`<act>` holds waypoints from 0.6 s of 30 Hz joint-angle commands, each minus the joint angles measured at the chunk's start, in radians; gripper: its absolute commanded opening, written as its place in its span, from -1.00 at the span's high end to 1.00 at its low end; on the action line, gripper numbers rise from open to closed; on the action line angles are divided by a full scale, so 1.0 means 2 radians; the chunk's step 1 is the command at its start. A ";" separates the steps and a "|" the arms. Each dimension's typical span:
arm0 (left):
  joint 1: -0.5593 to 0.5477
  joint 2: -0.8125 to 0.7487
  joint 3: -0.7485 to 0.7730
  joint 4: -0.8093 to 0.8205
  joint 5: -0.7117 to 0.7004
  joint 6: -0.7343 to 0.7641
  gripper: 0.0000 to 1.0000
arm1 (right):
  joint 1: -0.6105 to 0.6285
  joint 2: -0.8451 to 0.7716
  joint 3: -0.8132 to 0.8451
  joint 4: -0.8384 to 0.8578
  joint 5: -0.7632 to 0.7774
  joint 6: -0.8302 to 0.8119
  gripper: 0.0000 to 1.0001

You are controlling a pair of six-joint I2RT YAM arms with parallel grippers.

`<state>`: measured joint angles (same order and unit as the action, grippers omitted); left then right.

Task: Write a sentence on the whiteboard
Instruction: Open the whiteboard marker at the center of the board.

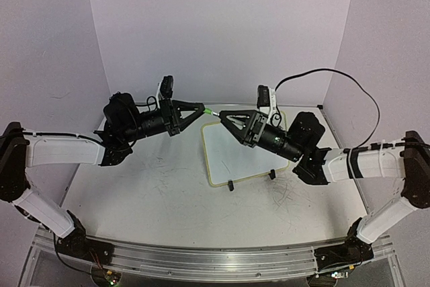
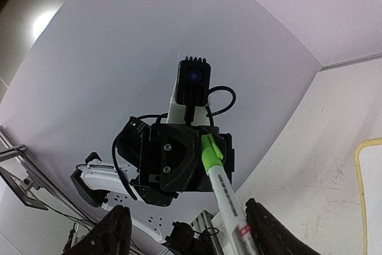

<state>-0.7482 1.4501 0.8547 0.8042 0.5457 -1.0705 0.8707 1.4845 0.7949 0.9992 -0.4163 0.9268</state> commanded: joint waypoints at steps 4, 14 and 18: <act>-0.008 0.007 -0.001 0.048 -0.004 -0.021 1.00 | 0.000 0.028 0.031 0.065 -0.005 0.014 -0.07; -0.010 0.008 -0.007 0.057 -0.003 -0.027 1.00 | -0.001 0.030 0.017 0.089 0.015 0.017 0.40; -0.010 0.008 -0.009 0.060 -0.005 -0.028 1.00 | -0.001 0.032 0.015 0.089 0.026 0.022 0.43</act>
<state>-0.7635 1.4616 0.8514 0.8812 0.5381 -1.1193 0.8665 1.5433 0.8220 1.1001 -0.3896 0.9641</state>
